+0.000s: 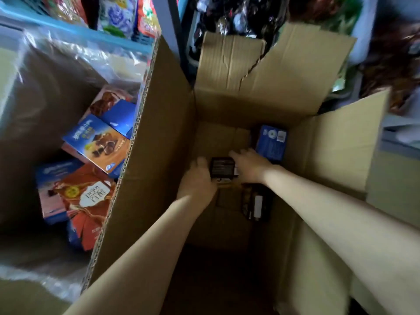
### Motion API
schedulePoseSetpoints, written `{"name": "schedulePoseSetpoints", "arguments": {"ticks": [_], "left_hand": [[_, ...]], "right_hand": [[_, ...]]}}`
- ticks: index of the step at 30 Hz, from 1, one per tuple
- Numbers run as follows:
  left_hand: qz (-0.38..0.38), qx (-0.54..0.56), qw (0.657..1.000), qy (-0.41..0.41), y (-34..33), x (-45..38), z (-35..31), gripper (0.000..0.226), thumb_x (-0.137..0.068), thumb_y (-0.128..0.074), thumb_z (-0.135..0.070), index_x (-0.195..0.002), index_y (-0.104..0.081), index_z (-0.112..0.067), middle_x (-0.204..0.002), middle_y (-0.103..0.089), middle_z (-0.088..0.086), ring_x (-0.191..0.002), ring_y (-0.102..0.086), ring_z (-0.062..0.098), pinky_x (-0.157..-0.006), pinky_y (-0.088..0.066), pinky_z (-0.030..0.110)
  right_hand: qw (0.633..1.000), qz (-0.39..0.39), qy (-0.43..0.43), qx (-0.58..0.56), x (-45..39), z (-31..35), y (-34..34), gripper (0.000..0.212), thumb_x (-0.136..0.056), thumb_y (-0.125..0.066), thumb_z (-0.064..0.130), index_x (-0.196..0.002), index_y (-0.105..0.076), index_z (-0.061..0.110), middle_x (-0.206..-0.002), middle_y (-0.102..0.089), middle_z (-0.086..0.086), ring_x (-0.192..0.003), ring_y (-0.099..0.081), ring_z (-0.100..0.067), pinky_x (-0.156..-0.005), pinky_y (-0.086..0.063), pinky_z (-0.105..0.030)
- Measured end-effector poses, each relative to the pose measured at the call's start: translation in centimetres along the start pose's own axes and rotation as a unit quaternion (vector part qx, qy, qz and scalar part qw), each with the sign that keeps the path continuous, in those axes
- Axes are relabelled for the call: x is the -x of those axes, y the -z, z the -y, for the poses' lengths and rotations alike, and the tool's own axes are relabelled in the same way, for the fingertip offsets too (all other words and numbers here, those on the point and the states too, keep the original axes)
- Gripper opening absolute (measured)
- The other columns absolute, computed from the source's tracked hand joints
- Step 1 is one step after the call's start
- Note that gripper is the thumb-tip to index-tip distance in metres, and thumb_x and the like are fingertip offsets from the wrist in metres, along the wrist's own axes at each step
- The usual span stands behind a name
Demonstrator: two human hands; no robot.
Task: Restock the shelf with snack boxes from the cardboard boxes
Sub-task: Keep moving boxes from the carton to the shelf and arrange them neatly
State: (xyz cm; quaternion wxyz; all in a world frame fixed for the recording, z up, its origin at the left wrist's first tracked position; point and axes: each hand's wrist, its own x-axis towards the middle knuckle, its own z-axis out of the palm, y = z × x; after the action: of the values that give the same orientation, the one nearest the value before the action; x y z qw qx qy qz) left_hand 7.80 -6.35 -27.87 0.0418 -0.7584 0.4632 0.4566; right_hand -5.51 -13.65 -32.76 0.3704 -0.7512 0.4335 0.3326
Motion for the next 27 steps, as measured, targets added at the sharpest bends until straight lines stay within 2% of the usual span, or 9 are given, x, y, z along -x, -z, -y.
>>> {"name": "schedulePoseSetpoints", "arguments": {"ticks": [5,6,8,11,13,17,21,24,27], "left_hand": [[0.05,0.013,0.998,-0.034,7.6,8.9,-8.0,0.078,-0.087,-0.058,-0.022,-0.148,-0.009,-0.015,-0.149,-0.021,0.012,-0.137,-0.024,0.032,-0.11,-0.021,0.037],[0.064,0.027,0.996,-0.048,10.3,10.9,-9.6,0.084,-0.083,-0.063,-0.026,-0.148,-0.011,-0.016,-0.149,-0.023,0.013,-0.137,-0.026,0.031,-0.111,-0.022,0.037],[0.12,0.074,0.985,-0.103,16.7,15.2,-12.8,0.096,-0.069,-0.077,-0.033,-0.146,-0.022,-0.014,-0.144,-0.035,0.01,-0.132,-0.037,0.026,-0.109,-0.032,0.037],[0.219,0.077,0.96,-0.155,25.4,22.5,-17.7,0.075,-0.065,-0.081,-0.035,-0.128,-0.047,-0.012,-0.126,-0.057,0.002,-0.111,-0.056,0.015,-0.091,-0.044,0.027],[0.249,0.085,0.944,-0.198,30.7,27.9,-21.6,0.046,-0.077,-0.074,-0.029,-0.116,-0.054,-0.015,-0.109,-0.062,-0.003,-0.092,-0.059,0.005,-0.077,-0.046,0.018],[0.199,0.028,0.938,-0.281,40.8,39.9,-30.0,0.029,-0.084,-0.067,-0.021,-0.109,-0.053,-0.025,-0.113,-0.058,-0.005,-0.086,-0.054,0.002,-0.06,-0.047,0.009],[0.13,-0.007,0.923,-0.363,48.1,51.5,-36.6,0.027,-0.084,-0.068,-0.02,-0.107,-0.055,-0.02,-0.112,-0.057,0.0,-0.083,-0.058,0.004,-0.064,-0.05,0.012],[0.105,0.012,0.888,-0.449,52.2,58.5,-40.8,0.061,-0.061,-0.083,-0.042,-0.112,-0.058,-0.021,-0.105,-0.066,-0.004,-0.087,-0.061,0.005,-0.066,-0.052,0.017],[0.077,0.059,0.85,-0.517,54.9,63.6,-45.1,0.086,-0.023,-0.088,-0.059,-0.098,-0.063,-0.025,-0.087,-0.071,-0.011,-0.078,-0.065,0.002,-0.065,-0.054,0.018]], "right_hand": [[0.989,0.109,-0.009,-0.1,13.5,3.3,13.5,0.051,-0.079,-0.069,0.04,-0.127,-0.055,0.028,-0.114,-0.057,0.002,-0.101,-0.055,-0.017,-0.072,-0.051,-0.027],[0.987,0.121,-0.014,-0.108,17.3,4.2,16.5,0.047,-0.081,-0.068,0.038,-0.125,-0.057,0.029,-0.112,-0.057,0.002,-0.099,-0.056,-0.017,-0.069,-0.051,-0.026],[0.984,0.128,-0.019,-0.121,25.3,5.9,22.4,0.042,-0.08,-0.069,0.041,-0.12,-0.061,0.029,-0.113,-0.058,0.004,-0.105,-0.057,-0.018,-0.082,-0.054,-0.034],[0.983,0.107,-0.014,-0.151,37.1,8.6,29.4,0.032,-0.082,-0.068,0.042,-0.109,-0.067,0.026,-0.107,-0.063,0.005,-0.103,-0.059,-0.014,-0.08,-0.054,-0.031],[0.985,0.051,-0.02,-0.166,45.6,10.2,33.7,0.036,-0.084,-0.067,0.038,-0.116,-0.066,0.022,-0.107,-0.066,0.002,-0.091,-0.062,-0.008,-0.07,-0.052,-0.023],[0.971,-0.136,-0.026,-0.197,61.8,12.7,40.7,0.045,-0.087,-0.064,0.031,-0.128,-0.052,0.02,-0.085,-0.054,0.003,-0.045,-0.053,0.007,-0.041,-0.041,-0.013],[0.947,-0.265,0.013,-0.183,74.8,14.4,45.2,0.047,-0.083,-0.068,0.034,-0.126,-0.051,0.025,-0.106,-0.053,0.003,-0.068,-0.058,0.001,-0.059,-0.051,-0.022],[0.929,-0.316,0.067,-0.18,83.1,14.3,47.3,0.043,-0.085,-0.067,0.019,-0.124,-0.049,0.024,-0.119,-0.056,0.002,-0.099,-0.058,-0.009,-0.089,-0.049,-0.03],[0.876,-0.405,0.142,-0.219,90.3,13.3,49.1,0.051,-0.085,-0.066,0.011,-0.13,-0.048,0.023,-0.103,-0.062,0.008,-0.088,-0.058,-0.001,-0.077,-0.048,-0.013]]}}
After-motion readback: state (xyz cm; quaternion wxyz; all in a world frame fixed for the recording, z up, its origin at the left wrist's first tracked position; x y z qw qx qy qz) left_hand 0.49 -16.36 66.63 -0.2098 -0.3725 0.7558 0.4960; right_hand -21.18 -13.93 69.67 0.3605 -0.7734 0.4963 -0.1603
